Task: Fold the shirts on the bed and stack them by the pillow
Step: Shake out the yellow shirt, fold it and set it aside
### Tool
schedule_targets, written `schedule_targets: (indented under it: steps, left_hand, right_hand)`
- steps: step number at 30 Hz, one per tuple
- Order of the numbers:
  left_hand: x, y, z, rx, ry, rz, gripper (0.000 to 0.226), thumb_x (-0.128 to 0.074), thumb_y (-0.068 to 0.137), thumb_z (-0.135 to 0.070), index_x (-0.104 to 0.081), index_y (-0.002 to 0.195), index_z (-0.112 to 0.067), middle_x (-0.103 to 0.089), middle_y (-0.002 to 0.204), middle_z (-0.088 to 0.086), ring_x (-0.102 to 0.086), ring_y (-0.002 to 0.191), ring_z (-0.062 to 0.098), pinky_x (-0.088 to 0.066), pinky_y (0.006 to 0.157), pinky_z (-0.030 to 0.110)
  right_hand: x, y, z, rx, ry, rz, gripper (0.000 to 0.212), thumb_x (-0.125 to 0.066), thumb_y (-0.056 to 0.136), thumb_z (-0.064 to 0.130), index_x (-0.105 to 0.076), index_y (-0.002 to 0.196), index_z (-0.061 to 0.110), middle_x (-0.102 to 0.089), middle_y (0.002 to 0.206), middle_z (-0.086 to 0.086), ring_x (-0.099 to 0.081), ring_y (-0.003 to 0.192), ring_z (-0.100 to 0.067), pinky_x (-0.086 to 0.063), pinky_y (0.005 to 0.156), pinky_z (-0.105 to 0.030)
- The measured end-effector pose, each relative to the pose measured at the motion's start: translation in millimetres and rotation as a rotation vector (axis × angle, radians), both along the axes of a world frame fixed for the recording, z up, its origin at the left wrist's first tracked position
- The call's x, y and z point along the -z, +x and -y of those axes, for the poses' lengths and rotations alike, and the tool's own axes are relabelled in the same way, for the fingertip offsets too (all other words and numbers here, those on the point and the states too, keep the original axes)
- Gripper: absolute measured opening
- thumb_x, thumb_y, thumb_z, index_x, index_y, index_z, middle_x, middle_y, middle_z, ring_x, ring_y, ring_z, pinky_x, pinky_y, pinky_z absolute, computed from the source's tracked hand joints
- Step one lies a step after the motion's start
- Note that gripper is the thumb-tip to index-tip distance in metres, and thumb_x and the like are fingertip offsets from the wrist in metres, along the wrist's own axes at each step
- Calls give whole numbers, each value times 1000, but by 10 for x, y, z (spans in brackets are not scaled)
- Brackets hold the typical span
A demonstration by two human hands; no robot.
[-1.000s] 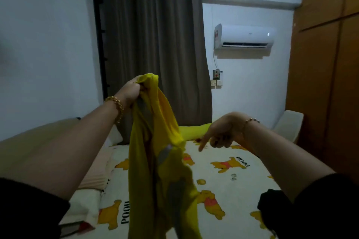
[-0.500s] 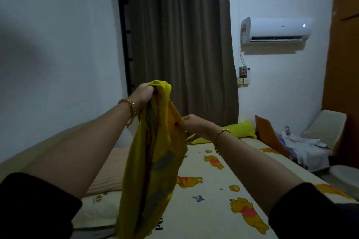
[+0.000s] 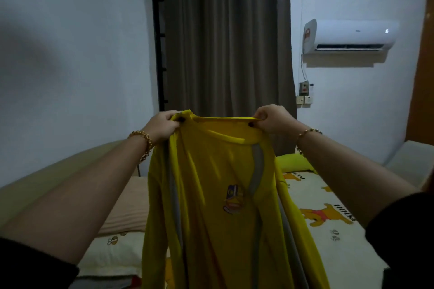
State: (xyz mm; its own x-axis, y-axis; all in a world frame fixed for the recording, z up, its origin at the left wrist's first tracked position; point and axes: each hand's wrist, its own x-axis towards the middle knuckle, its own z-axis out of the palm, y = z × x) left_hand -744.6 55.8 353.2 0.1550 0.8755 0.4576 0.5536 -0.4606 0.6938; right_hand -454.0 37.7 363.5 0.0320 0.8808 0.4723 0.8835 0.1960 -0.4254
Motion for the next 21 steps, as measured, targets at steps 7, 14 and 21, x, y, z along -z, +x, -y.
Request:
schedule_targets:
  steps: [7, 14, 21]
  left_hand:
    - [49, 391, -159, -75, 5, 7, 21, -41, 96, -8, -56, 81, -11, -58, 88, 11, -52, 88, 24, -41, 79, 33]
    - [91, 1036, -123, 79, -51, -163, 19, -40, 96, -9, -55, 98, -19, -57, 92, 1, -53, 92, 19, -42, 87, 35]
    - [4, 1241, -144, 145, -17, -87, 19, -38, 99, -10, -55, 105, -16, -56, 87, -2, -53, 82, 11, -43, 78, 30]
  right_hand:
    - [170, 339, -14, -18, -246, -626, 32, -37, 103, 27, -55, 90, 4, -66, 64, -10, -67, 50, -19, -56, 51, -30]
    - [688, -3, -303, -286, -332, -430, 25, -40, 102, 26, -58, 95, 10, -70, 95, -8, -69, 83, -17, -56, 79, -38]
    - [1043, -22, -619, -477, -554, -286, 62, -57, 91, 12, -31, 143, 31, -42, 143, 4, -45, 127, -23, -45, 89, -42]
